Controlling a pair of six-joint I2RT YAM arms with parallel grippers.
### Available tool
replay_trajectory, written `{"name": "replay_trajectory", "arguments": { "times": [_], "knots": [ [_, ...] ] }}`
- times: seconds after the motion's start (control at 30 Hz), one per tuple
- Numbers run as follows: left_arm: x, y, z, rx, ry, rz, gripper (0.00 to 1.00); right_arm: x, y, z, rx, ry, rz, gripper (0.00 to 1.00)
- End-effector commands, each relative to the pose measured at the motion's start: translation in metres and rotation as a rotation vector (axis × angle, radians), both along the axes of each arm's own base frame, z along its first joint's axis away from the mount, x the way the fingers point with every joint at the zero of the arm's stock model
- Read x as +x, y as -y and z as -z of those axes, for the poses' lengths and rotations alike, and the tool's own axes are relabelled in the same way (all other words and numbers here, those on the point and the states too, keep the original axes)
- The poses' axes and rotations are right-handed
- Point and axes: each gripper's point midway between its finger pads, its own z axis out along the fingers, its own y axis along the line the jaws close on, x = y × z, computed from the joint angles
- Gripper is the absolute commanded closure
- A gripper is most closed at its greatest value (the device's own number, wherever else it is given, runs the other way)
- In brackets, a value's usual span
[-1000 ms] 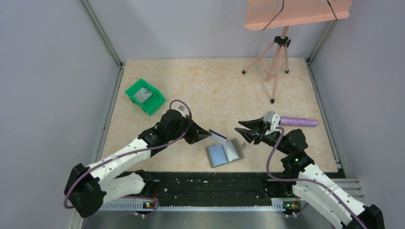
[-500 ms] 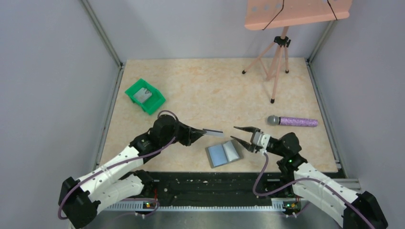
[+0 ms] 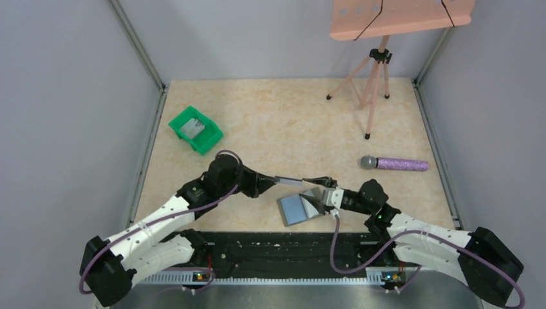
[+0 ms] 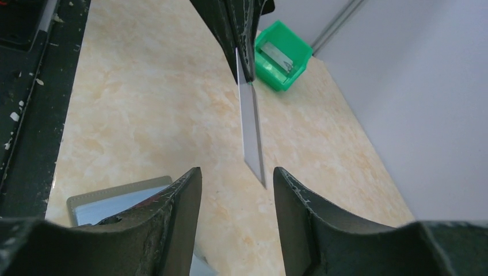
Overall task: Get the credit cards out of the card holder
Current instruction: Place the credit card in the storage box.
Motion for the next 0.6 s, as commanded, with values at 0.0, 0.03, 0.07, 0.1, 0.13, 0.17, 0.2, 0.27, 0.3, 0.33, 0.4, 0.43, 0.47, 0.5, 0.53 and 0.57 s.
{"name": "replay_trajectory", "arguments": {
  "times": [0.0,0.03,0.07,0.1,0.13,0.17,0.2,0.27,0.3,0.33,0.4,0.43,0.47,0.5,0.53,0.57],
  "knots": [
    [-0.002,-0.001,-0.005,-0.038,0.007,-0.008,1.0,0.009,-0.01,-0.019,0.035,0.035,0.008,0.54],
    [-0.003,-0.001,-0.004,-0.039,0.005,-0.007,1.0,0.01,-0.01,-0.02,0.046,0.029,0.015,0.61],
    [-0.003,-0.001,-0.004,-0.04,0.005,-0.008,1.0,0.011,-0.01,-0.02,0.053,0.018,0.024,0.68],
    [-0.003,-0.001,-0.003,-0.04,0.006,-0.007,1.0,0.013,-0.01,-0.019,0.056,0.011,0.032,0.72],
    [-0.003,-0.002,-0.004,-0.041,0.007,-0.009,1.0,0.014,-0.009,-0.017,0.053,0.002,0.038,0.75],
    [-0.003,-0.002,-0.003,-0.038,0.01,-0.008,1.0,0.015,-0.009,-0.017,0.055,-0.001,0.042,0.76],
    [-0.003,-0.002,-0.002,-0.034,0.014,-0.009,1.0,0.014,-0.009,-0.018,0.061,-0.005,0.042,0.76],
    [-0.001,-0.003,0.0,-0.018,0.024,-0.011,1.0,0.013,-0.008,-0.022,0.078,-0.008,0.043,0.73],
    [0.001,-0.004,0.001,-0.001,0.036,-0.014,1.0,0.012,-0.008,-0.023,0.085,-0.016,0.043,0.69],
    [0.004,-0.004,0.001,0.021,0.064,-0.012,1.0,0.012,-0.008,-0.026,0.09,-0.033,0.041,0.64],
    [0.008,-0.006,0.003,0.084,0.113,0.005,1.0,0.011,-0.01,-0.03,0.085,-0.081,0.033,0.6],
    [0.009,-0.006,0.007,0.112,0.115,0.015,1.0,0.011,-0.011,-0.032,0.08,-0.112,0.034,0.6],
    [0.009,-0.005,0.009,0.124,0.117,0.028,1.0,0.013,-0.012,-0.032,0.072,-0.147,0.04,0.6],
    [0.009,-0.003,0.01,0.13,0.115,0.039,1.0,0.014,-0.013,-0.031,0.06,-0.176,0.046,0.6],
    [0.008,-0.002,0.013,0.131,0.106,0.049,1.0,0.014,-0.014,-0.031,0.051,-0.194,0.048,0.6],
    [0.007,-0.001,0.015,0.133,0.098,0.054,1.0,0.015,-0.015,-0.029,0.04,-0.21,0.055,0.6]
  ]
}}
